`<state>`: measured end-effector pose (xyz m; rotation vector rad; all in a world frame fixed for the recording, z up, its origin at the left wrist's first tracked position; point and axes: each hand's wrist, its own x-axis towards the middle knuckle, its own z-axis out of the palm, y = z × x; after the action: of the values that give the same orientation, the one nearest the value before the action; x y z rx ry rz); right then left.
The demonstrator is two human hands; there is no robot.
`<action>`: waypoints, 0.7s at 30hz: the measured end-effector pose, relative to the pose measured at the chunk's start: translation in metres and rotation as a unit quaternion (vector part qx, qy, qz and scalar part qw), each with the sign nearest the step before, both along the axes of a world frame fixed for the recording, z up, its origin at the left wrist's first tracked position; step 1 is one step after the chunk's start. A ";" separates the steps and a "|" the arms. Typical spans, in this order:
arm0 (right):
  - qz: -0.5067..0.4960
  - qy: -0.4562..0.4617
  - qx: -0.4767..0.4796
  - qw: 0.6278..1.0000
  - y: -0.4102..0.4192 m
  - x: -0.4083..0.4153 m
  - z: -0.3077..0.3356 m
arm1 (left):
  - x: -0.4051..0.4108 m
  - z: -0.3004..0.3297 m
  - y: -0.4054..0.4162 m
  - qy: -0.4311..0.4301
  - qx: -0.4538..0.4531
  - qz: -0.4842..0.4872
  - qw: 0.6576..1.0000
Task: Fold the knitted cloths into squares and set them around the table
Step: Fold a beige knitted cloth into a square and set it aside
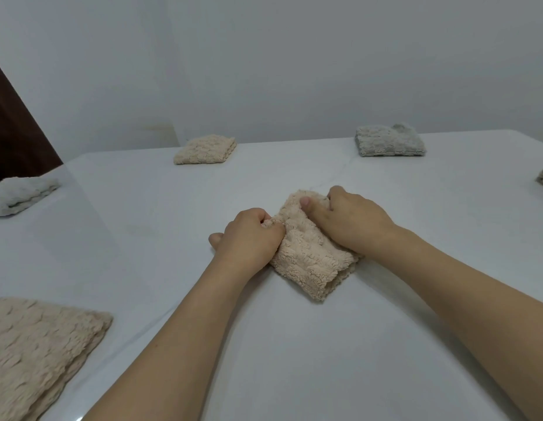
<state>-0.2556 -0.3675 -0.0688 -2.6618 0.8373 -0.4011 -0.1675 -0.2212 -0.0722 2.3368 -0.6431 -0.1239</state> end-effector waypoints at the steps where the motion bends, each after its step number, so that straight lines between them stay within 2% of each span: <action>1: -0.009 0.007 0.019 1.000 0.000 0.002 0.002 | 0.000 0.000 0.000 -0.001 0.003 -0.002 1.000; 6: -0.022 0.072 -0.006 0.997 -0.002 0.009 0.003 | 0.000 0.000 0.000 0.012 -0.001 -0.006 1.000; 12: -0.006 0.042 -0.038 0.998 -0.006 0.006 0.000 | 0.002 0.000 0.001 0.059 -0.026 -0.008 0.998; 17: -0.025 0.024 -0.039 0.999 -0.012 0.007 0.000 | 0.014 0.001 0.002 0.152 -0.141 -0.002 0.978; 21: -0.043 0.007 -0.040 0.998 -0.017 0.007 -0.003 | 0.007 0.008 0.003 0.183 -0.135 0.000 0.974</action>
<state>-0.2488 -0.3848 -0.0714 -2.7110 0.9614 -0.4458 -0.1605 -0.2178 -0.0640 1.9824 -0.4435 -0.4299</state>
